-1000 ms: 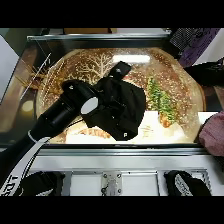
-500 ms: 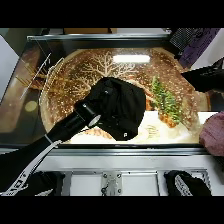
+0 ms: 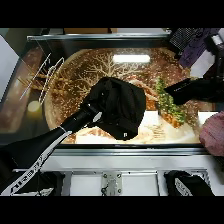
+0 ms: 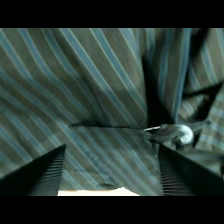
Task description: Fold the clothes and pants, and hang the long-sleeved shirts on hangers.
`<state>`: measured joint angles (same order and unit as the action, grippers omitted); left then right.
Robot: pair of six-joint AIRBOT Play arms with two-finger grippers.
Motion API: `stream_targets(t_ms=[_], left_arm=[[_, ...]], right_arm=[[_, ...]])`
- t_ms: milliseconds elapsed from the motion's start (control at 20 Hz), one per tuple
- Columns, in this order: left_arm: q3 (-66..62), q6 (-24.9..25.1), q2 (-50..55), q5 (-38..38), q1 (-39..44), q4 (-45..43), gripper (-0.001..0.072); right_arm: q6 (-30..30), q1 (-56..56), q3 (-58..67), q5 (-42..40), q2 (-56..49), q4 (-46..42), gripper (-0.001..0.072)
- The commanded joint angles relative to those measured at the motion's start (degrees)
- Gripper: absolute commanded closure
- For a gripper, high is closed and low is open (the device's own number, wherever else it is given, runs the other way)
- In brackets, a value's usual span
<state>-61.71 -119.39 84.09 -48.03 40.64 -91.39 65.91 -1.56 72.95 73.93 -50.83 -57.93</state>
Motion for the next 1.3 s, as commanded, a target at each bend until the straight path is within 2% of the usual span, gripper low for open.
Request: stream_targets(t_ms=[0,250,350,450,500,600,650,850,1150,1250], left_arm=[[0.1,-0.7,1.3,1.2,-2.0,1.7,0.0691],[0.1,0.6,-5.6,1.0,-5.9,3.0,0.0692],[0.1,1.1,-7.5,0.0,-5.9,3.0,0.0693],[0.1,1.6,-8.5,-1.1,-5.9,3.0,0.0692],[0.1,1.6,-8.9,-1.6,-5.9,3.0,0.0692],[0.1,1.8,-9.7,-2.3,-5.9,2.9,0.0692],[0.1,2.0,-10.0,-2.6,-5.9,2.9,0.0692],[0.1,2.0,-10.2,-3.6,-5.9,2.9,0.0692],[0.1,2.0,-10.2,-4.1,-5.9,2.9,0.0692],[0.1,2.0,-10.2,-4.1,-5.9,2.9,0.0692]], right_arm=[[0.4,-6.6,-4.5,-0.3,-1.6,-4.8,0.0698],[9.4,-24.5,-9.6,-4.7,-7.5,-26.4,0.0697],[15.4,-29.1,-10.7,-9.1,-11.6,-28.3,0.0696],[20.0,-30.8,-10.7,-11.8,-16.9,-25.4,0.0695],[19.8,-30.8,-10.7,-12.6,-19.6,-22.5,0.0638],[19.8,-30.8,-10.7,-12.7,-24.7,-18.8,0.0067],[19.8,-30.8,-10.7,-12.7,-26.8,-17.5,0.0022],[16.7,-32.1,-10.7,-18.0,-32.2,-17.9,0.0024],[16.9,-39.7,-10.7,-26.2,-33.2,-30.8,0.0042],[20.4,-41.9,-10.7,-27.3,-33.9,-37.1,0.0042]])
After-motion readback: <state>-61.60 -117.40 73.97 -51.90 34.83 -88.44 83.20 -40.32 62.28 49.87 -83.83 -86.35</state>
